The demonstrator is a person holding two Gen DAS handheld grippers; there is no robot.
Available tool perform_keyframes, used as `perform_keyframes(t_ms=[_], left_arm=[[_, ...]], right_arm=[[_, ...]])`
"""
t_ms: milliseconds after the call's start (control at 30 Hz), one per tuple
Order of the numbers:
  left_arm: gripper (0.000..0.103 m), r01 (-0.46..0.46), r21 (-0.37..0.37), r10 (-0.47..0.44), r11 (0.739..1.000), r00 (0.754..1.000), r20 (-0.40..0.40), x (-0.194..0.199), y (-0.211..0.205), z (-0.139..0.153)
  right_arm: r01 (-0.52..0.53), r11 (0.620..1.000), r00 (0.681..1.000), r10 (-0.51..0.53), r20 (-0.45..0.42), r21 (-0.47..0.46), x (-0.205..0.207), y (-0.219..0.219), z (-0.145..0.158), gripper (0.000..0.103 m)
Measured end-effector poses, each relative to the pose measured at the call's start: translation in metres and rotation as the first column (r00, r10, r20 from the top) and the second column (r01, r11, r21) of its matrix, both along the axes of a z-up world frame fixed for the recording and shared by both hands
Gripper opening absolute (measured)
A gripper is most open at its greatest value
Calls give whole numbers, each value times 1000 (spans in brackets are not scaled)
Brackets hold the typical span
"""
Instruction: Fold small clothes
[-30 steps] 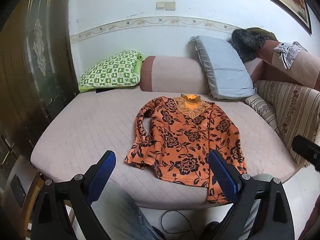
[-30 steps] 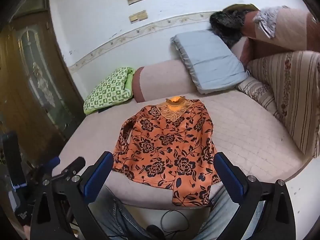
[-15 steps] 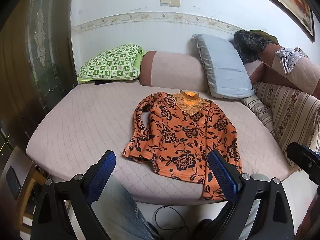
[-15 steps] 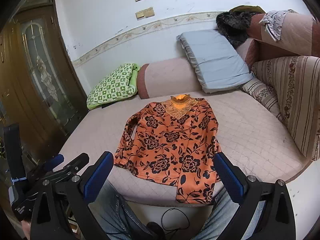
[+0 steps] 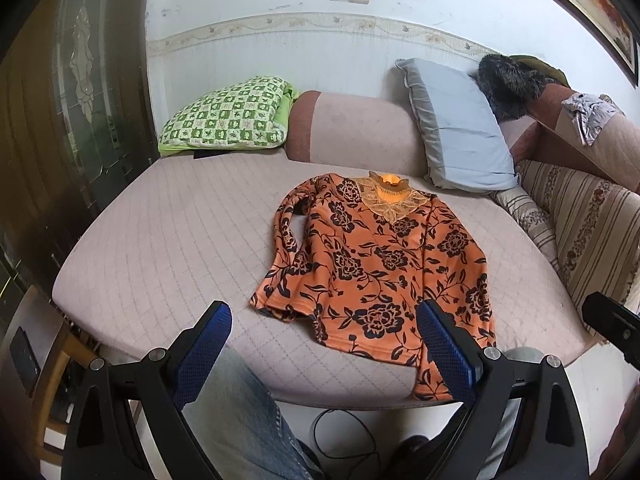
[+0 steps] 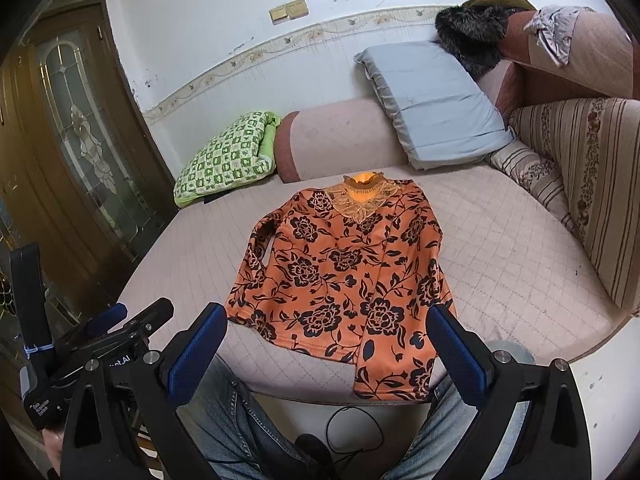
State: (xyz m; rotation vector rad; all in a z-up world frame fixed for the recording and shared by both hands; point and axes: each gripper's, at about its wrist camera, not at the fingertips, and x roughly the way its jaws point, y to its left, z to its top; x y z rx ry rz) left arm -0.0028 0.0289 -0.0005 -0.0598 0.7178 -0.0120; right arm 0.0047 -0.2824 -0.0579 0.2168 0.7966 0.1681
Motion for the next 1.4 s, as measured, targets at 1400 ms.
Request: perform_keyframes(t_ms=[1400], left_arm=[[76,-197,-212,128,957,945,-300,256,115,-151]], right_arm=[[-152,981,959,175,-222,118,186,55,-100,83]])
